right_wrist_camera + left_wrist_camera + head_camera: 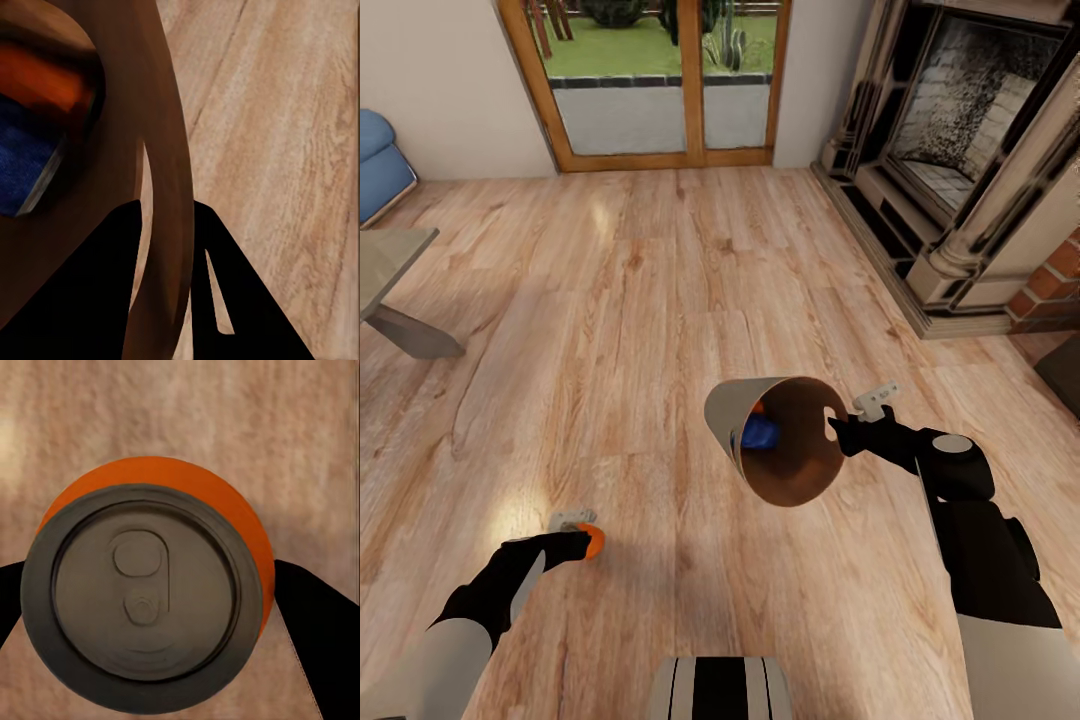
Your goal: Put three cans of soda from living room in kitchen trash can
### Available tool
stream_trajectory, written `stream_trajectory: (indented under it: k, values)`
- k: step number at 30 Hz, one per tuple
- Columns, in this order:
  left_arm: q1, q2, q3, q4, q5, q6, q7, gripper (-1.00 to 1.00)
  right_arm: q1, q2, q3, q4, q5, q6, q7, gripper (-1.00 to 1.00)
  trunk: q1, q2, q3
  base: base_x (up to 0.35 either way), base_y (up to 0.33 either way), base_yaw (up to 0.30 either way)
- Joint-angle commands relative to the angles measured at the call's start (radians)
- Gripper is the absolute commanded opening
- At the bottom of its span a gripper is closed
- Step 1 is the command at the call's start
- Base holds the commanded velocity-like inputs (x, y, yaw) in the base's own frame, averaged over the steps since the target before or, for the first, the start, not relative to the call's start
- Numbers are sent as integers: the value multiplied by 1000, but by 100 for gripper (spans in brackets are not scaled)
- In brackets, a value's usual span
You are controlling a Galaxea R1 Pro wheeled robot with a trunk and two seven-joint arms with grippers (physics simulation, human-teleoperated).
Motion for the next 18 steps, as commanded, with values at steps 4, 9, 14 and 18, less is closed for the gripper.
stream_trajectory:
  k: [4, 9, 14, 18]
  values:
    - [0, -6, 0, 3, -2, 0, -1, -100, 0, 0, 3, -1, -17, 5, 7, -100, -2, 1, 16, 0, 0, 0]
    - [0, -9, 0, 3, -2, 0, -1, -100, 1, 1, 4, -1, -17, 5, 7, -100, -4, 2, 35, 0, 0, 0]
    - [0, -10, 0, -2, -1, 0, -8, -100, 1, 1, 10, -1, -16, 8, 7, -100, -6, 3, 54, 0, 0, 0]
    - [-2, -11, 0, -46, -1, 43, -13, -100, 1, 1, 11, -1, -19, 28, 8, -100, -8, 4, 70, 0, 0, 0]
